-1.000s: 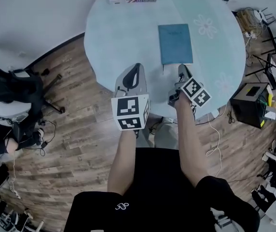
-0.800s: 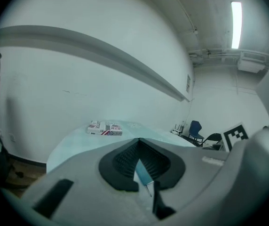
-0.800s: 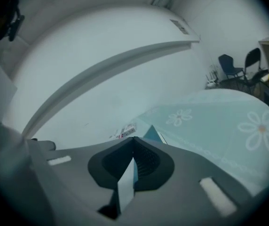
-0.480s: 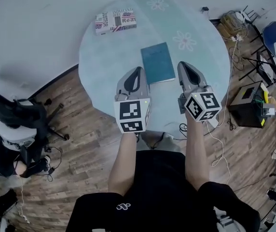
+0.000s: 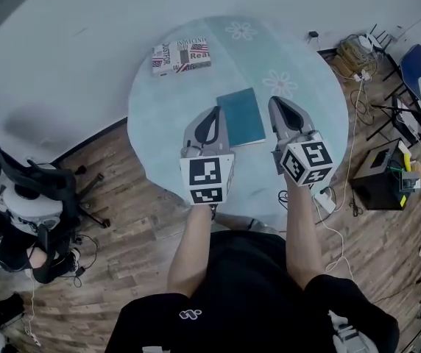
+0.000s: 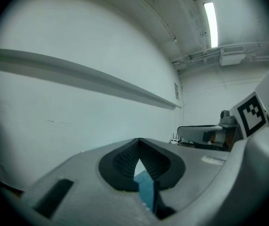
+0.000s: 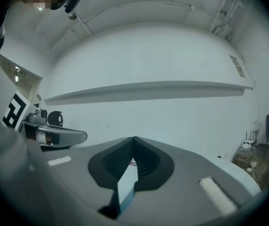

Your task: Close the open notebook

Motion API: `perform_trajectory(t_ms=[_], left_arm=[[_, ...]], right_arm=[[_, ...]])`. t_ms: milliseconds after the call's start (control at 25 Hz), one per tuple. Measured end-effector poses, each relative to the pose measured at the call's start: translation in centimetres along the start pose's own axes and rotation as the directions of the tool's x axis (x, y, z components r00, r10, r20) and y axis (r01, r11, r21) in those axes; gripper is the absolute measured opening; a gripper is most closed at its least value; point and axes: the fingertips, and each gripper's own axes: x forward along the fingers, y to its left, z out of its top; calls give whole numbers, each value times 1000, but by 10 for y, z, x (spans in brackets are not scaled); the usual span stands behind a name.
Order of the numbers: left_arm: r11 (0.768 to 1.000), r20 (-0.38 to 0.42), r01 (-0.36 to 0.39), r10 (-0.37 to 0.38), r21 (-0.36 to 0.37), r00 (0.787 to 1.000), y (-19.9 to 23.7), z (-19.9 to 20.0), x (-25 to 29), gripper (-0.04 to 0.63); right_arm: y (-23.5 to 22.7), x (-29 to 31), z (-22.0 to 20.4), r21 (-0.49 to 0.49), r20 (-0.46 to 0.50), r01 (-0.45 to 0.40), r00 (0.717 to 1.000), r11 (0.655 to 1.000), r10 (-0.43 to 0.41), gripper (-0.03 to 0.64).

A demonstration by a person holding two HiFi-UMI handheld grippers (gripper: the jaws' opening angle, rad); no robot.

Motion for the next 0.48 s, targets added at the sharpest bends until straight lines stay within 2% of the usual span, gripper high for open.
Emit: perform_trajectory(t_ms=[480], left_arm=[[999, -8, -28, 28, -16, 1000, 7, -4, 13, 2]], right_arm=[[-5, 16, -2, -39, -24, -33, 999, 999, 32, 12]])
